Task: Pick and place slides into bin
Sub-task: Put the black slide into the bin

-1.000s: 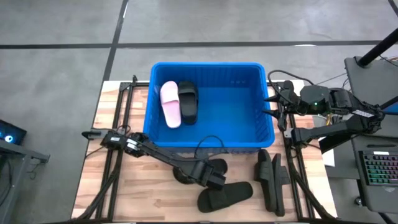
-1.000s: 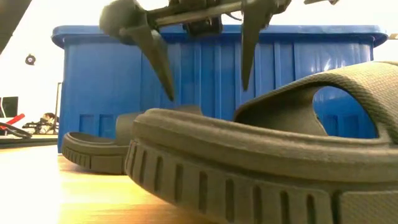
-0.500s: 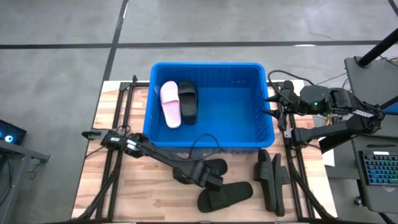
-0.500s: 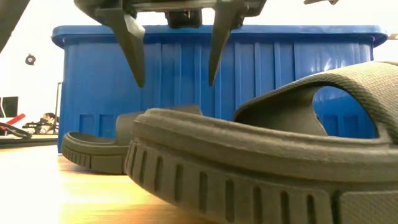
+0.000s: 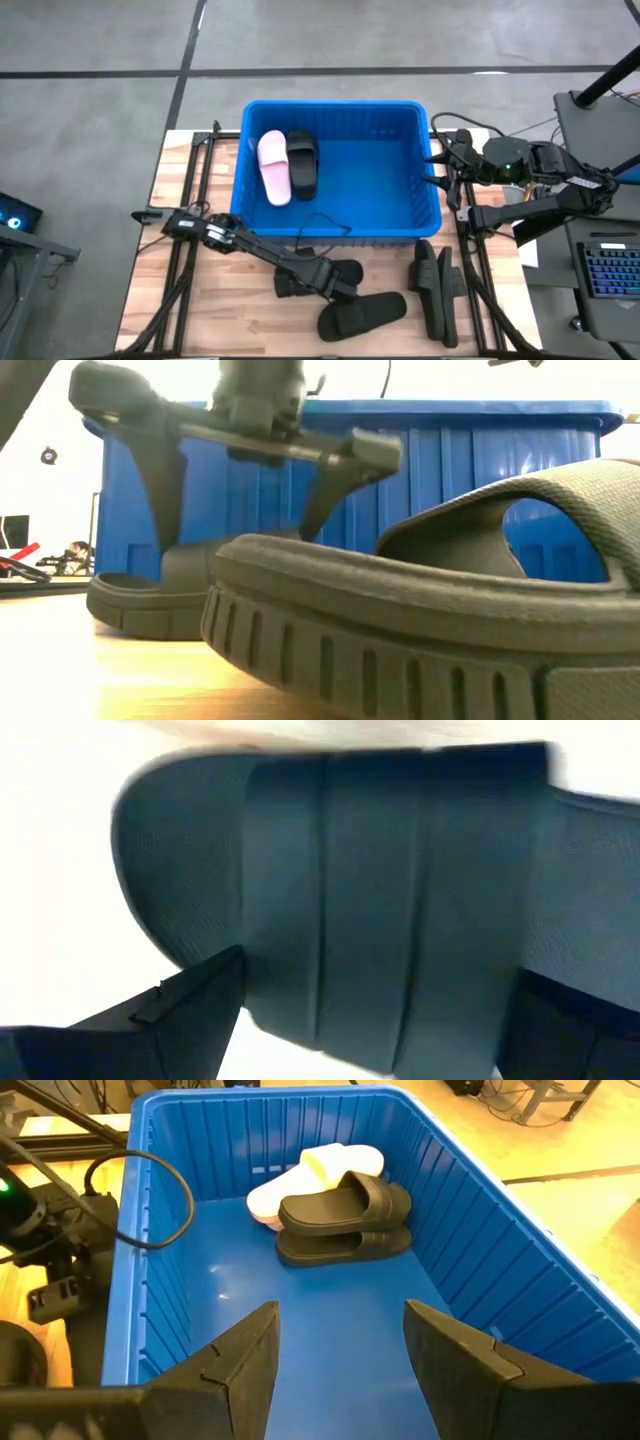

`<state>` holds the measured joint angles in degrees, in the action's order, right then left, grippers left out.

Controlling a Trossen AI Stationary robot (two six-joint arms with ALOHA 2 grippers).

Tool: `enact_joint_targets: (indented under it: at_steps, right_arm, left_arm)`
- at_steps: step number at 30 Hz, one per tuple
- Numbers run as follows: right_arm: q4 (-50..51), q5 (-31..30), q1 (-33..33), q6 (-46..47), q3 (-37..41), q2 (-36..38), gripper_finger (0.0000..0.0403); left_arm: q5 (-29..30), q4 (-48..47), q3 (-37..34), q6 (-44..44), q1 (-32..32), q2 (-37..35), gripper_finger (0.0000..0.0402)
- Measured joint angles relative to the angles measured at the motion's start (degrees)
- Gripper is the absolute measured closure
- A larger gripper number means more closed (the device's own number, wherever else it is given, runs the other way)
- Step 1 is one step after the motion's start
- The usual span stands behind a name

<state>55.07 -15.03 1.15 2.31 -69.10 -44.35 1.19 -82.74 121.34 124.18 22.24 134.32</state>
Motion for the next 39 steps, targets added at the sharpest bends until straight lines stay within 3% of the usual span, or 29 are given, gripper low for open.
enact_joint_targets:
  at_steps: [5,8,16,24,31,35,39]
  right_arm:
    - [0.0,0.0,0.0,0.0,0.0,0.0,0.02]
    - [0.0,0.0,0.0,0.0,0.0,0.0,0.02]
    - [0.0,0.0,0.0,0.0,0.0,0.0,0.02]
    - [0.0,0.0,0.0,0.2,0.0,0.0,0.02]
    - [0.0,0.0,0.0,0.2,0.0,0.0,0.02]
    - [0.0,0.0,0.0,0.2,0.0,0.0,0.02]
    - [0.0,0.0,0.0,0.8,0.0,0.1,0.0199]
  left_arm:
    - [-0.7,-0.2,-1.0,1.5,0.2,0.0,0.0065]
    - [-1.0,-0.3,-1.2,1.4,0.2,0.0,0.0089]
    - [-1.8,-1.3,-1.8,-0.7,0.2,-0.1,0.0228]
    - [-2.5,-7.0,-1.8,-13.2,0.5,-2.4,0.0384]
    - [1.4,-4.8,-2.3,-37.3,0.6,-10.0,0.0398]
    - [1.3,8.3,-2.1,-59.8,0.8,-16.5,0.0399]
    - [0.6,24.0,-2.0,-73.2,0.4,-23.8,0.0399]
